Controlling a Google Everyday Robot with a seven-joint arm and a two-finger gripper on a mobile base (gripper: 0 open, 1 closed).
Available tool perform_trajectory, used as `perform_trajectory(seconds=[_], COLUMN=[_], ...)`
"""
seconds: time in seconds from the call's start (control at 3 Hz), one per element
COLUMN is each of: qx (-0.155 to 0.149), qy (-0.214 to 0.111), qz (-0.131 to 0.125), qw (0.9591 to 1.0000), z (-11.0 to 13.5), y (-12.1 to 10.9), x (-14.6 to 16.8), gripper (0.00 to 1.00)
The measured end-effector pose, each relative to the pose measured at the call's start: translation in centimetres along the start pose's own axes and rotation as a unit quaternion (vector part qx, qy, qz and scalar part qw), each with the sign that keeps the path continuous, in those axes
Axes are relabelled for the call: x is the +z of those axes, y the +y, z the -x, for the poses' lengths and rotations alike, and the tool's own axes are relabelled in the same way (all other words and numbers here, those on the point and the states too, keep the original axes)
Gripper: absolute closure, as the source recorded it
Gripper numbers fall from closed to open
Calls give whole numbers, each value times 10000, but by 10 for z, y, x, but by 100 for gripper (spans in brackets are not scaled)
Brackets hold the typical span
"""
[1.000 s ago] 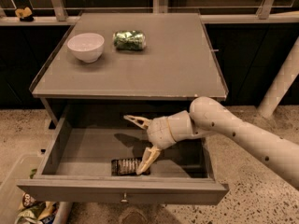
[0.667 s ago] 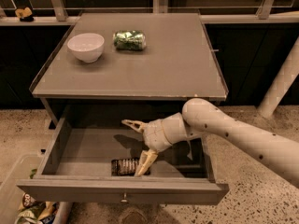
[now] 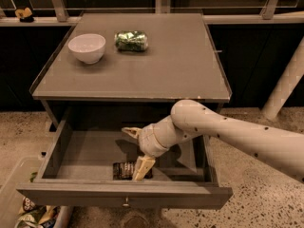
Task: Pick rxbar chocolate from top drawer and place on counter
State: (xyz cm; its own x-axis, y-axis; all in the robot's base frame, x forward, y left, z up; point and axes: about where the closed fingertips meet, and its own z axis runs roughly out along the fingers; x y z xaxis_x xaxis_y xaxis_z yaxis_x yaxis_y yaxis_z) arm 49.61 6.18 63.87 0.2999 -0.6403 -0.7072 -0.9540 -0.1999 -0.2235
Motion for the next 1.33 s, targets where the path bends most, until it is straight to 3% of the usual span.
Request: perform_trajectory(seconds=[0.33,1.0,1.33], qx=[-10,-122,-122], qy=[-21,-762,-762], qz=[-4,213,213], qw=[10000,9968,9968], z=[0,-5,-5], y=[0,1,1], x=[0,22,22], gripper=[0,0,0])
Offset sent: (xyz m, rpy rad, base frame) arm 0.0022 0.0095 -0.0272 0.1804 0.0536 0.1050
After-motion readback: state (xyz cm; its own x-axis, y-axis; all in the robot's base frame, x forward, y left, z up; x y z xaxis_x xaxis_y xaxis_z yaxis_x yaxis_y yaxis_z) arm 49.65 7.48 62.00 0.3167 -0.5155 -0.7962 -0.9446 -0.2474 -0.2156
